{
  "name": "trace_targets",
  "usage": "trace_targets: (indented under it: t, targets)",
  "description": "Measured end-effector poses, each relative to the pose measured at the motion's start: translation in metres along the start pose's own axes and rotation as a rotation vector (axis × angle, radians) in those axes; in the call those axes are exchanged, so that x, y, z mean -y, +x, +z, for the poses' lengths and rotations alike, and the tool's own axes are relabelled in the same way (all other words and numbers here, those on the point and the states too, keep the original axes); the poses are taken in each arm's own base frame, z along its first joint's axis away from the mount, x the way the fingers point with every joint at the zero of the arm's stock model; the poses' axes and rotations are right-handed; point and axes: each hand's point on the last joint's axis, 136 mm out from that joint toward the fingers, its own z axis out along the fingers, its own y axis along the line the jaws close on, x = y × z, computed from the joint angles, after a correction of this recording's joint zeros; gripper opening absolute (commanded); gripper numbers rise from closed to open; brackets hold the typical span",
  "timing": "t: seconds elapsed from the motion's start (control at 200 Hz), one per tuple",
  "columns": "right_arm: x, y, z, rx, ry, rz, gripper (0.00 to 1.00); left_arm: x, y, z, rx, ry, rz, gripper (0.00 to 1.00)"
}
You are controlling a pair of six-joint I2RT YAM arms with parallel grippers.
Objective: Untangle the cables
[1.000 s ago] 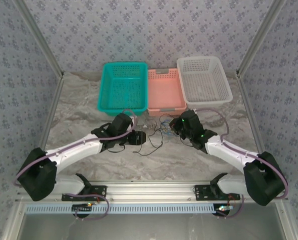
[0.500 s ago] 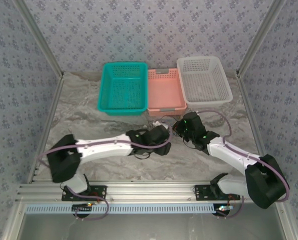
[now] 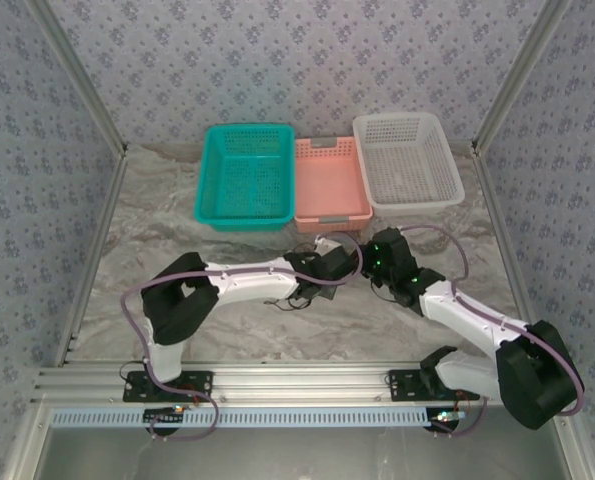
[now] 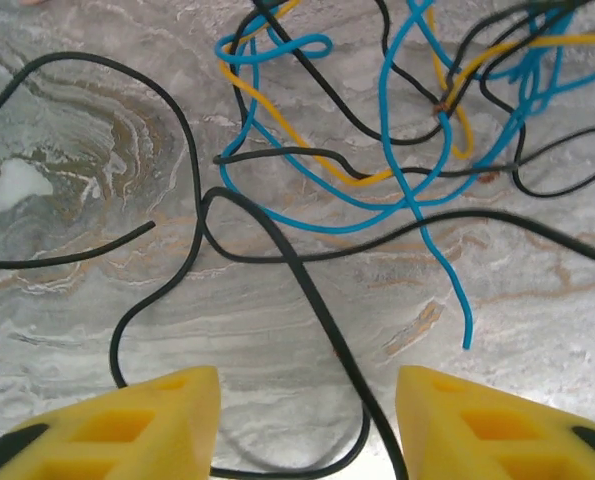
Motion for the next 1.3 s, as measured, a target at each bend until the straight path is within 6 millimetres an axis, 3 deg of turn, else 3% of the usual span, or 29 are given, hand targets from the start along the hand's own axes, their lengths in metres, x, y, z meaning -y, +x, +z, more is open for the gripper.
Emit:
trace_targets:
  t: [0.045,0.19,0.28,0.39,0.485,0.6,0.705,0.869,0.964,1.059,1.129,1.299]
  targets:
    - [0.001,0.0,0.0,0.0,0.002,0.001,0.0,0.0,0.002,0.004,-0.004,-0.007,0.011,0.0]
    - [0.006,-0.004,0.0,0.005,0.01,0.01,0.0,-0.006,0.002,0.005,0.004,-0.034,0.012,0.0]
    - [0.014,-0.01,0.0,0.013,0.023,0.016,0.0,-0.017,-0.002,-0.01,0.031,-0.037,0.01,0.0]
    - [0.03,-0.021,0.0,0.026,0.052,0.037,0.0,-0.034,-0.017,-0.055,0.082,0.038,-0.024,0.0]
    - [0.045,-0.032,-0.001,0.04,0.083,0.058,0.0,-0.055,-0.047,-0.104,0.166,0.176,-0.116,0.0]
    - [0.057,-0.042,-0.004,0.044,0.109,0.065,0.0,-0.095,-0.082,-0.162,0.293,0.316,-0.24,0.0]
    - [0.067,-0.044,-0.004,0.037,0.136,0.056,0.0,-0.131,-0.097,-0.202,0.382,0.398,-0.327,0.0]
    - [0.08,-0.041,0.0,0.007,0.181,0.04,0.0,-0.176,-0.106,-0.24,0.474,0.461,-0.419,0.0]
    - [0.083,-0.037,0.0,-0.015,0.201,0.01,0.24,-0.177,-0.103,-0.244,0.453,0.503,-0.421,0.0]
    - [0.07,-0.031,-0.009,-0.013,0.192,-0.067,0.39,-0.171,-0.097,-0.24,0.41,0.533,-0.415,0.0]
    - [0.039,-0.026,-0.025,0.009,0.13,-0.152,0.47,-0.167,-0.093,-0.236,0.387,0.553,-0.411,0.0]
    - [-0.07,0.004,-0.074,0.053,-0.174,-0.362,0.59,-0.159,-0.08,-0.221,0.333,0.595,-0.431,0.0]
